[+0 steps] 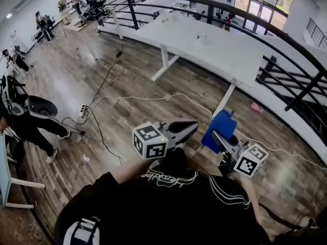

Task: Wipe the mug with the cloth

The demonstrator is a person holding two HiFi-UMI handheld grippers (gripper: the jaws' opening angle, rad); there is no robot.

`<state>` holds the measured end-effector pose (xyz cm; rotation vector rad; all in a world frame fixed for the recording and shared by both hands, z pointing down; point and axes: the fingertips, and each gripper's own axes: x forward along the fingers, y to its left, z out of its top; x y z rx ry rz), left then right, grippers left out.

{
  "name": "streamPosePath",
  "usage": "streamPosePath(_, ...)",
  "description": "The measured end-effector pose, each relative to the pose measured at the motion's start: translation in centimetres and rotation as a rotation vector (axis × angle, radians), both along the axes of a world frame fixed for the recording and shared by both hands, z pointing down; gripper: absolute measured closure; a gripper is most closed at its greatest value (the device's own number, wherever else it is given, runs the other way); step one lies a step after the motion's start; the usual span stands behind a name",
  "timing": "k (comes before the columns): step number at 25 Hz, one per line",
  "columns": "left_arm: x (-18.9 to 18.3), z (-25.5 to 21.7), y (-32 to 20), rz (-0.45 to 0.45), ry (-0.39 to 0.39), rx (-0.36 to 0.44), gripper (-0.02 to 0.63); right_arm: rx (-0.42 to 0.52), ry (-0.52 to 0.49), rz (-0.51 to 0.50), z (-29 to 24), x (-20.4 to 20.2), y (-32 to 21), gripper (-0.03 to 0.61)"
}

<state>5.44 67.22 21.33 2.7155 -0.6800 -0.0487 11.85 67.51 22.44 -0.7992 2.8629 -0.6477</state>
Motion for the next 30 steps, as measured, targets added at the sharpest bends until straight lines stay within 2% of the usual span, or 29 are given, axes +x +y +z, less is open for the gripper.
streamPosePath(6, -1.5, 1.0, -5.6, -0.013, 0.030, -0.012, 0.606, -0.045, 0.007, -0.012, 1.5, -1.7, -5.4, 0.525)
streamPosePath(11, -2.2, 2.8, -14.0, -0.025, 0.028, -0.029, 0.606, -0.044, -0.001, -0.018, 2.4, -2.1, -14.1, 0.525)
streamPosePath(14, -2.5, 4.0, -21.0, -0.032, 0.031, -0.057, 0.606, -0.075, -0.001, 0.001, 3.9, -2.1, -21.0, 0.525)
streamPosePath(17, -4.7, 5.9, -27.5, -0.013, 0.044, -0.110, 0.606, -0.131, 0.014, 0.057, 5.9, -4.0, -27.2, 0.525)
streamPosePath(20, -6.3, 6.8, -36.5, 0.014, 0.034, -0.148, 0.606, -0.167, 0.021, 0.073, 6.6, -5.8, -35.7, 0.525)
streamPosePath(25, -8.0, 6.7, -52.0, 0.015, -0.046, -0.125, 0.606, -0.205, 0.007, 0.136, 6.1, -6.3, -50.3, 0.525)
streamPosePath(30, -9.5, 7.1, -62.4, 0.012, -0.047, -0.130, 0.606, -0.219, 0.005, 0.186, 6.3, -5.5, -59.4, 0.525)
